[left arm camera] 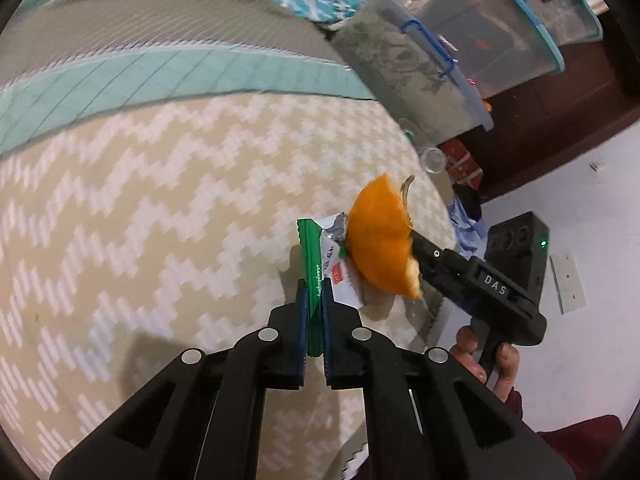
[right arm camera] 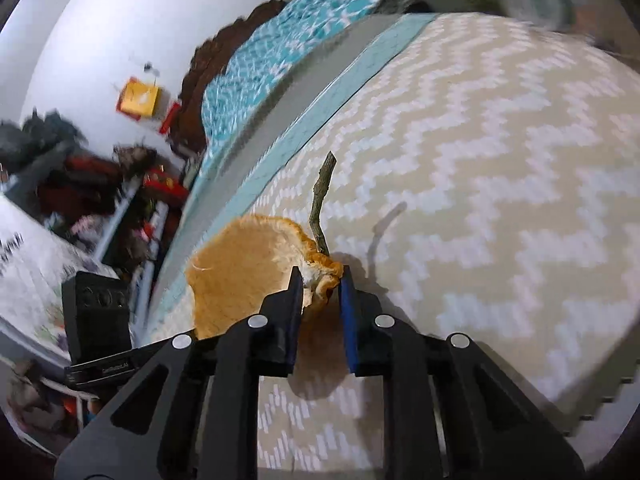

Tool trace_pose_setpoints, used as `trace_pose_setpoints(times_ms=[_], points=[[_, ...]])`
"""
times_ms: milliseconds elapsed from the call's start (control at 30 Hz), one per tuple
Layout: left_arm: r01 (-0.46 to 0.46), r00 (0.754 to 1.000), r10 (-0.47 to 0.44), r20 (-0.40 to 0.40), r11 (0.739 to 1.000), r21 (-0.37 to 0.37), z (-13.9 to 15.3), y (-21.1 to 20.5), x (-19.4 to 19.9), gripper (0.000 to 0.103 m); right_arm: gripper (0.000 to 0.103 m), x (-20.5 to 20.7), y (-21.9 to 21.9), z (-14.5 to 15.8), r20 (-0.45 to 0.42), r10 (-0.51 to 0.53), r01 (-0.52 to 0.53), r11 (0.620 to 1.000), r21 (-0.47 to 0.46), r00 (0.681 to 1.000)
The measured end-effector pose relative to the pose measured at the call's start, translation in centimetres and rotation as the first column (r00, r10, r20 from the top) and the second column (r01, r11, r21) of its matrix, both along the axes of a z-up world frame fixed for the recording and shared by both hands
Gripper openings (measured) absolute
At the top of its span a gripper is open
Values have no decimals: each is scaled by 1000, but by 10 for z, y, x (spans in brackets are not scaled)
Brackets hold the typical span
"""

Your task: Collect trash

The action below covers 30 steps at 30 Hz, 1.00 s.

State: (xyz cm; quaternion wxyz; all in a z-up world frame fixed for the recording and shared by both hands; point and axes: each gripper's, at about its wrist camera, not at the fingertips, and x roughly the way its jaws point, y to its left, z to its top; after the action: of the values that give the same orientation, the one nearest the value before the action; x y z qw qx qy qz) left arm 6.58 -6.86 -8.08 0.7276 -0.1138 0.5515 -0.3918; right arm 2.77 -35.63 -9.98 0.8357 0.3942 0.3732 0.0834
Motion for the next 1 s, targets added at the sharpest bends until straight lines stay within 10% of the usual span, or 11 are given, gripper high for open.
trace_pose_setpoints(times_ms=[267,500,633,900,967,1000], points=[[154,980,-153,130,988,1,58,-94,30,5,21,-42,-101,36,123,-241,243,970,-7,963],[285,941,-280,188,959,3,89,-218,54,5,20,-56,-198,63,193,-449,480,861,-168,873],[361,911,-363,195,931,44,84,-299,54,5,20,-41,-227,58,161,-492,517,800,-303,856],[395,883,-429,191,898,194,37,-392,52,6,24,-2,-272,24,65,-483,467,793,-390,873],[377,884,-425,195,895,238,27,-406,55,6,37,-4,-277,25,99,-502,501,788,-358,859],[372,885,-423,196,894,249,25,-411,57,9,68,-8,-278,28,124,-516,524,777,-349,847]])
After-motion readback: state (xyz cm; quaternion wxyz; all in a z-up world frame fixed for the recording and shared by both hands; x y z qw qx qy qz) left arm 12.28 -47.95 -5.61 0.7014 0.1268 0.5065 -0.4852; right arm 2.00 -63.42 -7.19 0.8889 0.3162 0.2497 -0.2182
